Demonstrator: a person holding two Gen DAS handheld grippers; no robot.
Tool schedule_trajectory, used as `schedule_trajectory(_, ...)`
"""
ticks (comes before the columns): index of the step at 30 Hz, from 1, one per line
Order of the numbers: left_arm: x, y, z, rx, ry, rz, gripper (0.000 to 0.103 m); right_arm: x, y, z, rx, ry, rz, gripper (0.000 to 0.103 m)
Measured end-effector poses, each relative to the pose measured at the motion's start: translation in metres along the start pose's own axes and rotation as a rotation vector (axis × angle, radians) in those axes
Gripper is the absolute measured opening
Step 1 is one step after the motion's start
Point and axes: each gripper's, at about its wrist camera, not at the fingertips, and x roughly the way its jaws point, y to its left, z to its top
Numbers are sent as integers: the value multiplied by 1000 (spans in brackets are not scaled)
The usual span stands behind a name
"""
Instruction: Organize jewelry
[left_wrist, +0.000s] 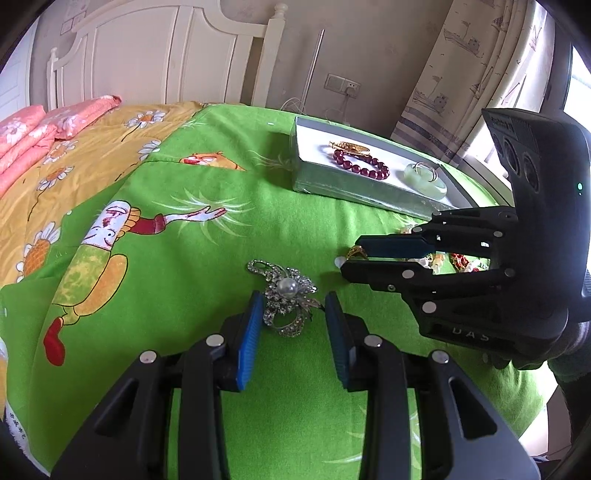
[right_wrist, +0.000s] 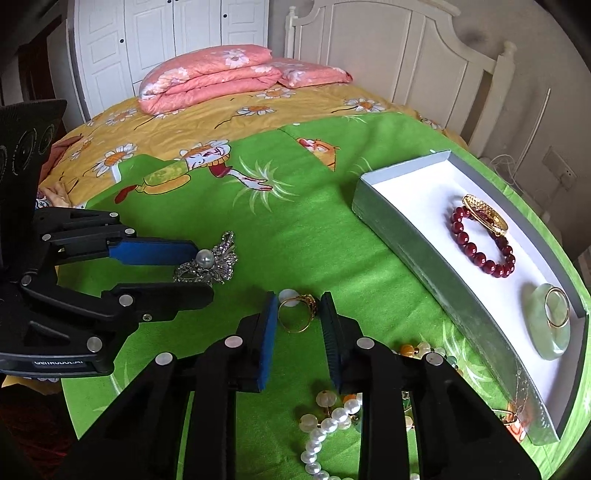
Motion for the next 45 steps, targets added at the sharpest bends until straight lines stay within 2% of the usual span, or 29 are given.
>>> schedule_trajectory(15,-5,-10,0,57,-4,75,33,-37,-13,-20,112,-112,-33,25)
schedule_trajectory(16,-7,-10,1,58,-8,77,27,-40,-15,-20,118,-121,-36,25)
schedule_trajectory(18,-9,-12,4,65,-10,79,7,-48,-20,-23,137,-144,-42,25)
schedule_trajectory(19,-10,-13,6,69,-12,79,2,-51,-23,-24,149,-152,-43,25)
schedule_trajectory(22,-7,-17,11,96,-5,87,0,-56,-32,-29,173,-159,-52,25)
schedule_trajectory(25,-5,-13,12,64,-8,67,0,-59,-38,-35,192,-160,-53,25)
schedule_trajectory(26,-5,-11,12,49,2,49,8,-60,-39,-37,195,-159,-51,25)
schedule_trajectory(27,-4,-8,11,36,17,32,37,-60,-39,-39,196,-160,-52,25)
schedule_trajectory(29,-6,-5,8,19,4,24,78,-61,-40,-41,203,-162,-47,25)
schedule_trajectory(31,-6,-7,5,31,4,16,79,-60,-41,-43,215,-167,-43,25)
schedule_trajectory(33,0,-13,4,59,19,31,77,-60,-41,-44,223,-171,-38,25)
schedule_trajectory(34,6,-16,4,79,38,37,73,-61,-41,-44,224,-174,-39,25)
schedule_trajectory(35,9,-19,5,104,46,58,65,-61,-41,-43,225,-175,-37,25)
schedule_trajectory(37,14,-25,7,140,54,85,37,-64,-40,-43,222,-181,-40,25)
schedule_trajectory(38,16,-26,8,157,57,94,32,-65,-40,-43,223,-185,-41,25)
schedule_trajectory(45,14,-22,12,149,31,50,31,-75,-49,-41,226,-207,-58,25)
